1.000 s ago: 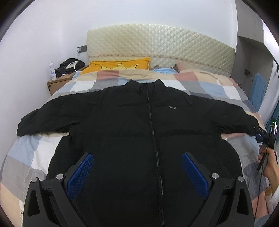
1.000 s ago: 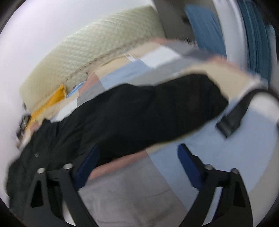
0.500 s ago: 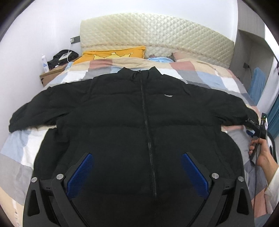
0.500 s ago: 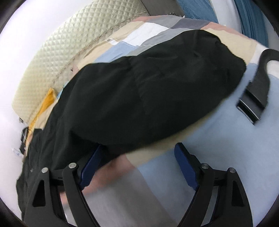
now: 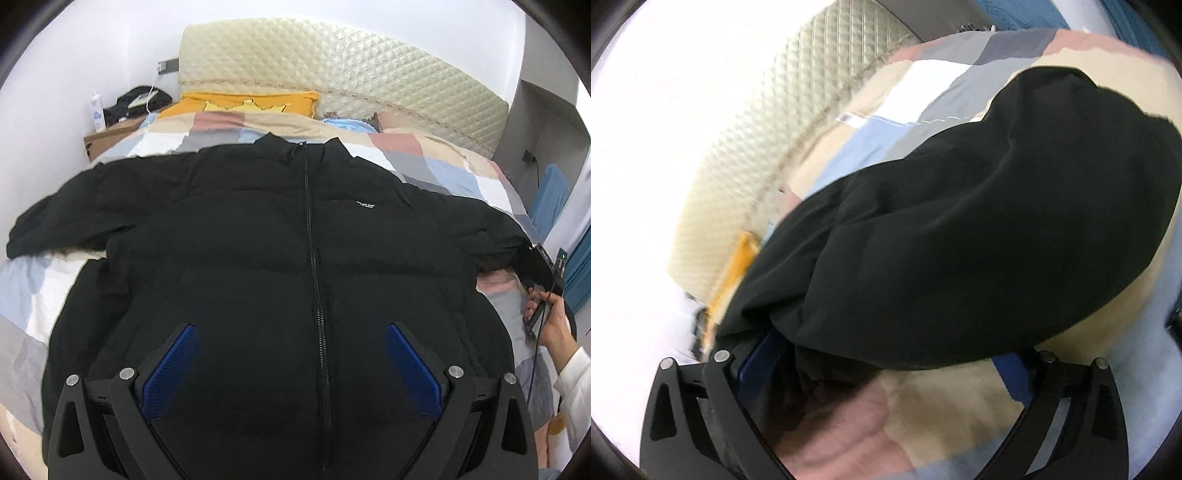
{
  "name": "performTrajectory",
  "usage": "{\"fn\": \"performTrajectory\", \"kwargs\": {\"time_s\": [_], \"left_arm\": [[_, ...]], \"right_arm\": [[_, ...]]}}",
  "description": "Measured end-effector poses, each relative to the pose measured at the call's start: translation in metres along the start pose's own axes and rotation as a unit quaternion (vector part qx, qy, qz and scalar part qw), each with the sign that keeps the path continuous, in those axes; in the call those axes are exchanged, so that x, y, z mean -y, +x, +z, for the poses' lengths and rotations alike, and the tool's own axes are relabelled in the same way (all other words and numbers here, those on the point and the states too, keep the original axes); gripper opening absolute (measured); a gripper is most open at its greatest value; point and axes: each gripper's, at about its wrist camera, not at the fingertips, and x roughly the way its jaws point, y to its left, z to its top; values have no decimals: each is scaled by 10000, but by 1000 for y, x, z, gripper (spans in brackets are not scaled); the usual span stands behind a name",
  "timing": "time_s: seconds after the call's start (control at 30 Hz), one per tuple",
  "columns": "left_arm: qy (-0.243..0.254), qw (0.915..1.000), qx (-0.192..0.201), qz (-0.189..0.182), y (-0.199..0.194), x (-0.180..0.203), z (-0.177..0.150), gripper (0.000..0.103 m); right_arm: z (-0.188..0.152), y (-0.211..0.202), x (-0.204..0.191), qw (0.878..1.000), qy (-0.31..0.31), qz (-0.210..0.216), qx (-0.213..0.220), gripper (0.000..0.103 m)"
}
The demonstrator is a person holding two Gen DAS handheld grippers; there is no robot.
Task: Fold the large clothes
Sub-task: 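Move the right tool to the sleeve cuff nearest it and close on it, then lift the gripped sleeve cuff up off the bed with the right tool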
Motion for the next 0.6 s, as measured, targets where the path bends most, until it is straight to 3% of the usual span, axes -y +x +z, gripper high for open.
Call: {"fn": "performTrajectory", "kwargs": {"time_s": [0.2,0.3,0.4,0.5,0.6], "left_arm": [[36,9998,-177,41,17,0,3,102],[-40,9999,-153,-30,18,-1,1,102],[-70,9999,-122,-33,16,-1,-1,102],[45,10000,-45,46,12,2,-2,102],[127,9995,37,275,12,2,0,102]], "right_arm": [[5,-24,12,9981,506,321,105,102],[16,-33,15,9985,504,59,192,103],[25,-33,29,9942,1004,-143,365,103],[27,-17,31,9922,932,-763,316,103],[28,-12,30,9878,1126,-810,712,103]]}}
